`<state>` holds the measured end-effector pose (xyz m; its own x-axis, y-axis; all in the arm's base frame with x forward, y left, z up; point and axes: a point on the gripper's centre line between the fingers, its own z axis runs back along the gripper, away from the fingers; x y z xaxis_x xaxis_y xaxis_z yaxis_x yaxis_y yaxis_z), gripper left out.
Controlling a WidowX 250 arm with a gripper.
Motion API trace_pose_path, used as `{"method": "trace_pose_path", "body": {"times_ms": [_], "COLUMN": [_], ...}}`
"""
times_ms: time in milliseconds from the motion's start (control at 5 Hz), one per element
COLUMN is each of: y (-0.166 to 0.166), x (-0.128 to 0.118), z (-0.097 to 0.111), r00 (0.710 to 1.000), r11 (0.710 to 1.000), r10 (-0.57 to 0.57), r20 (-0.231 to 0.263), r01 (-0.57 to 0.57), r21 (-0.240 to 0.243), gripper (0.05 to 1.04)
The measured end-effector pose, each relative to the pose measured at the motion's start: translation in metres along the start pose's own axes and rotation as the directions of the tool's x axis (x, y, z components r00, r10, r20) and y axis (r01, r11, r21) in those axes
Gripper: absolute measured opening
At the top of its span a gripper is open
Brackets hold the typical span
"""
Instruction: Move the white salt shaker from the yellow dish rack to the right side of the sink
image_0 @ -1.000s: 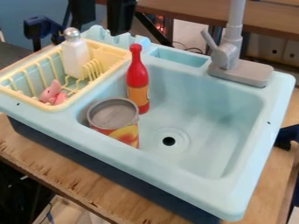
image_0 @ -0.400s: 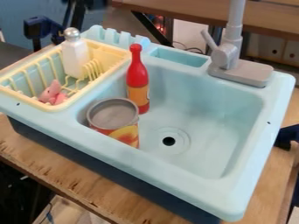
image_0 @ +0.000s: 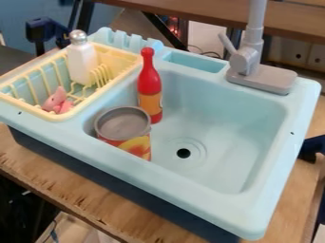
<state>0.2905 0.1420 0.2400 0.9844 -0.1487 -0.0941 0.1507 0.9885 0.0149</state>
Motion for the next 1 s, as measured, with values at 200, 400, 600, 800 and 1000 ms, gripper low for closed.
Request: {"method": "trace_pose_path", "body": {"times_ms": [200, 400, 600, 800, 1000], "y": [0.024, 0.037, 0.045, 0.049, 0.040], "x": [0.002, 0.004, 0.014, 0.022, 0.035], "z": [-0.016, -0.027, -0.045, -0.052, -0.051], "r00": [0.998, 0.995, 0.992, 0.993, 0.998], "r11": [0.999, 0.997, 0.996, 0.996, 0.999], "r10": [0.045, 0.077, 0.086, 0.094, 0.045], "r20": [-0.054, -0.068, -0.090, -0.072, -0.035], "r01": [-0.045, -0.078, -0.088, -0.094, -0.045], "r21": [0.002, -0.006, -0.012, 0.003, 0.008], "gripper": [1.000, 1.001, 1.000, 1.000, 1.001]}}
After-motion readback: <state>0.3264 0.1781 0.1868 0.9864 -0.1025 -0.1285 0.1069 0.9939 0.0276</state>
